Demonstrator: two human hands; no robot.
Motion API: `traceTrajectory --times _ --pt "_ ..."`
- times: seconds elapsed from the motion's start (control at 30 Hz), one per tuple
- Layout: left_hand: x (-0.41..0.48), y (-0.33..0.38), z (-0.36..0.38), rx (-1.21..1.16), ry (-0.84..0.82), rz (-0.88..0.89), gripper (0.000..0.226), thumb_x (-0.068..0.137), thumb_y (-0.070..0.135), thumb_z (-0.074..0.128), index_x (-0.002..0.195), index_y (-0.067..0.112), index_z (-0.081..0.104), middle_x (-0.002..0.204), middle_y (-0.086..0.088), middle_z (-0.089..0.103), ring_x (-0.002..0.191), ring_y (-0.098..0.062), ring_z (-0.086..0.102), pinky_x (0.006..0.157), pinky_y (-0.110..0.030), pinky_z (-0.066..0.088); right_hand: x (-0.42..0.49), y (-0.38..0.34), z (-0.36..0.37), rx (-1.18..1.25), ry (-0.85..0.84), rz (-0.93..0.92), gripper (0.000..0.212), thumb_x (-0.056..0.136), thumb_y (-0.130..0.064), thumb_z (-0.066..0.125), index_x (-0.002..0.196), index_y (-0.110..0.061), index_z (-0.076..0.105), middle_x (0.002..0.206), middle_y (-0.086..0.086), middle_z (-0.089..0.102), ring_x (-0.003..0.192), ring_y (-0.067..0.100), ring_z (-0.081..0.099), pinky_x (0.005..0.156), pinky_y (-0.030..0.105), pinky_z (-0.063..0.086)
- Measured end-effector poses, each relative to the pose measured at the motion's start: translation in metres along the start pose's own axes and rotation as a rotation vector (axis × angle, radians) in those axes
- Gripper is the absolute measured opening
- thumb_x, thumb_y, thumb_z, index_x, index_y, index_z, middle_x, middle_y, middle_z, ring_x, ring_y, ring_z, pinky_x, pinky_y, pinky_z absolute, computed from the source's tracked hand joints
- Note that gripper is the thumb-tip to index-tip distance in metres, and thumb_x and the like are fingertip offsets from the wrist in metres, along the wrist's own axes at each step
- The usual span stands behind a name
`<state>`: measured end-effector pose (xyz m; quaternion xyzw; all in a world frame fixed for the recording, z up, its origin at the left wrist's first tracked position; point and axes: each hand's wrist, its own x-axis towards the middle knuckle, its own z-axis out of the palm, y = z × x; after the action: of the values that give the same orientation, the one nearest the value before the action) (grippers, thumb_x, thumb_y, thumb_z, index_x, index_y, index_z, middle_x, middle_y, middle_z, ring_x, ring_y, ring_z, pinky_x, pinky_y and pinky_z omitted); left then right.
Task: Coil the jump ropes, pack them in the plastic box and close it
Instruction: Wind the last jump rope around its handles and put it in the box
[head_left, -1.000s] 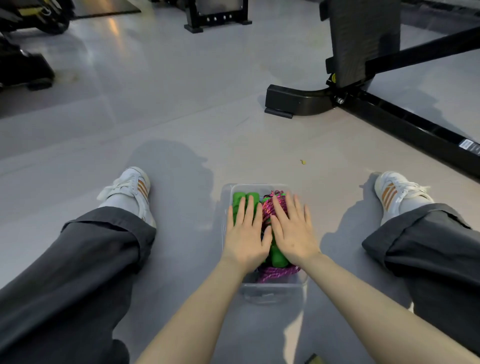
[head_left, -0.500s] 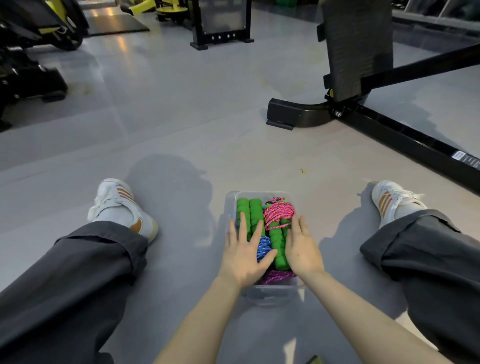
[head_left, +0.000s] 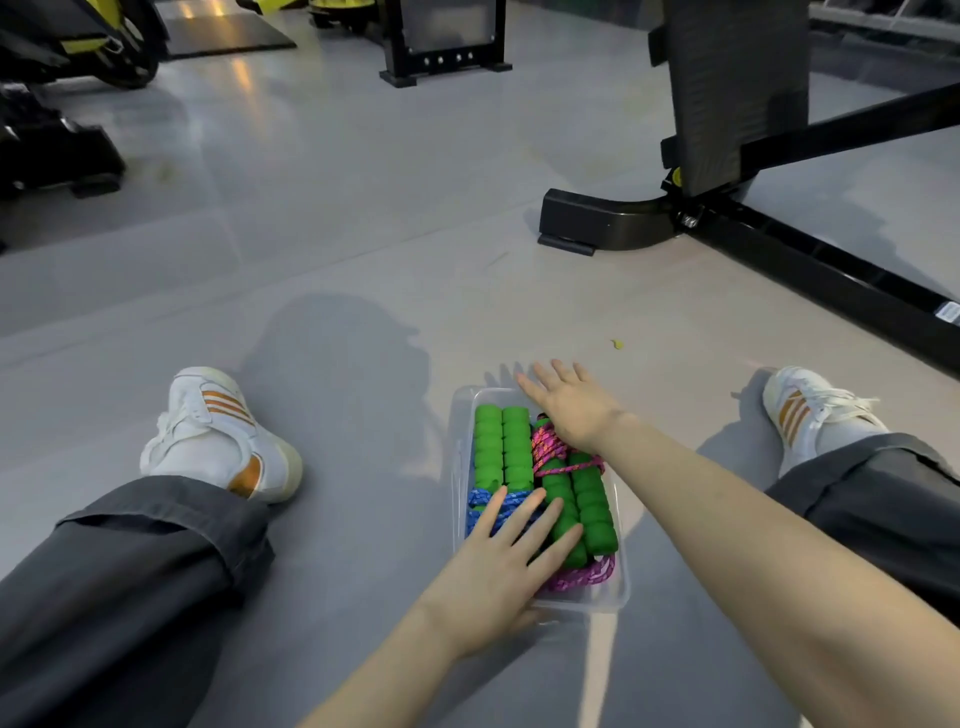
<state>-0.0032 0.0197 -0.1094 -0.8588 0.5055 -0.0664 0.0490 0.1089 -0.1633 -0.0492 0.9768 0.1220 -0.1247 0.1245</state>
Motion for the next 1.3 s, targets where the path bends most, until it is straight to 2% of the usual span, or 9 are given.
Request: traceTrajectory --times 0.13,0.3,0.43,0.53,0.63,0.73,0.9,1.13,1.3 --pt "-0.013 -0.025 -0.002 0.090 0.081 0.102 0.059 0.081 0.021 0.033 0.140 0.026 0.037 0.142 -0.011 0.048 0.133 -0.026 0.044 0.112 -0.051 0.024 0.012 0.005 0.007 0.277 -0.033 0.050 0.071 0.087 0.002 0.038 0.150 -0.019 0.013 0.140 0.017 0.041 0.126 0.033 0.042 0.100 0.039 0.038" --pt "-0.037 -0.073 -0.004 0.145 0.138 -0.003 0.064 0.072 0.006 0.039 0.132 0.028 0.049 0.139 -0.016 0.050 0.128 -0.034 0.048 0.108 -0.056 0.025 -0.008 0.017 0.015 0.277 0.062 0.266 0.059 0.089 0.000 0.041 0.145 -0.013 0.026 0.125 0.018 0.050 0.112 0.037 0.055 0.085 0.040 0.045" --pt "-0.021 -0.076 -0.028 -0.121 -0.008 -0.501 0.057 0.076 0.035 0.044 0.127 0.016 0.059 0.144 -0.015 0.045 0.132 -0.036 0.042 0.103 -0.065 0.031 -0.033 0.005 0.025 0.398 0.097 0.375 0.049 0.087 -0.002 0.043 0.136 -0.006 0.035 0.112 0.021 0.058 0.103 0.039 0.058 0.078 0.040 0.047" --pt "-0.006 -0.057 -0.031 -0.524 -0.162 -0.903 0.072 0.095 0.058 0.017 0.152 0.014 0.014 0.161 -0.004 0.004 0.147 -0.023 0.003 0.114 -0.053 0.010 -0.052 -0.013 0.033 0.306 0.114 0.351 0.049 0.092 -0.009 0.040 0.140 -0.009 0.028 0.114 0.014 0.060 0.104 0.034 0.060 0.068 0.034 0.042" --pt "-0.012 -0.053 -0.017 -0.641 -0.091 -0.919 0.081 0.092 0.066 0.032 0.153 0.023 -0.002 0.160 -0.005 -0.012 0.146 -0.023 -0.013 0.116 -0.051 0.003 -0.066 -0.019 0.044 0.276 0.154 0.378 0.052 0.095 -0.013 0.038 0.144 -0.011 0.022 0.129 0.011 0.046 0.116 0.030 0.049 0.081 0.037 0.046" --pt "-0.019 -0.065 -0.008 -0.698 -0.013 -0.934 0.091 0.081 0.074 0.044 0.152 0.033 0.005 0.158 -0.011 -0.016 0.145 -0.029 -0.014 0.117 -0.045 0.001 -0.061 -0.018 0.052 0.564 0.171 0.438 0.052 0.090 0.000 0.038 0.141 -0.006 0.029 0.130 0.016 0.044 0.110 0.037 0.052 0.082 0.040 0.045" --pt "-0.008 -0.071 0.001 -0.884 0.154 -0.940 0.097 0.073 0.044 0.078 0.150 0.024 0.022 0.159 -0.009 -0.004 0.147 -0.026 0.001 0.118 -0.035 0.010 -0.052 -0.024 0.048 0.817 0.281 0.496 0.039 0.078 0.014 0.037 0.111 0.005 0.055 0.102 0.024 0.055 0.090 0.041 0.055 0.072 0.037 0.042" --pt "-0.037 -0.066 -0.014 -0.862 0.415 -1.053 0.099 0.064 0.068 0.066 0.148 0.029 0.031 0.159 -0.003 0.005 0.143 -0.020 0.007 0.118 -0.036 0.013 -0.021 -0.046 0.016 0.864 0.338 0.375 0.033 0.076 0.014 0.042 0.099 0.004 0.064 0.100 0.026 0.058 0.092 0.040 0.056 0.066 0.033 0.034" --pt "-0.095 -0.088 -0.011 -0.799 0.405 -1.266 0.101 0.066 0.074 0.047 0.151 0.028 0.018 0.160 -0.003 0.002 0.145 -0.022 -0.002 0.118 -0.038 0.005 0.017 -0.111 -0.013 0.877 0.305 0.221 0.043 0.080 0.012 0.039 0.115 0.001 0.061 0.111 0.025 0.056 0.102 0.039 0.055 0.081 0.035 0.041"
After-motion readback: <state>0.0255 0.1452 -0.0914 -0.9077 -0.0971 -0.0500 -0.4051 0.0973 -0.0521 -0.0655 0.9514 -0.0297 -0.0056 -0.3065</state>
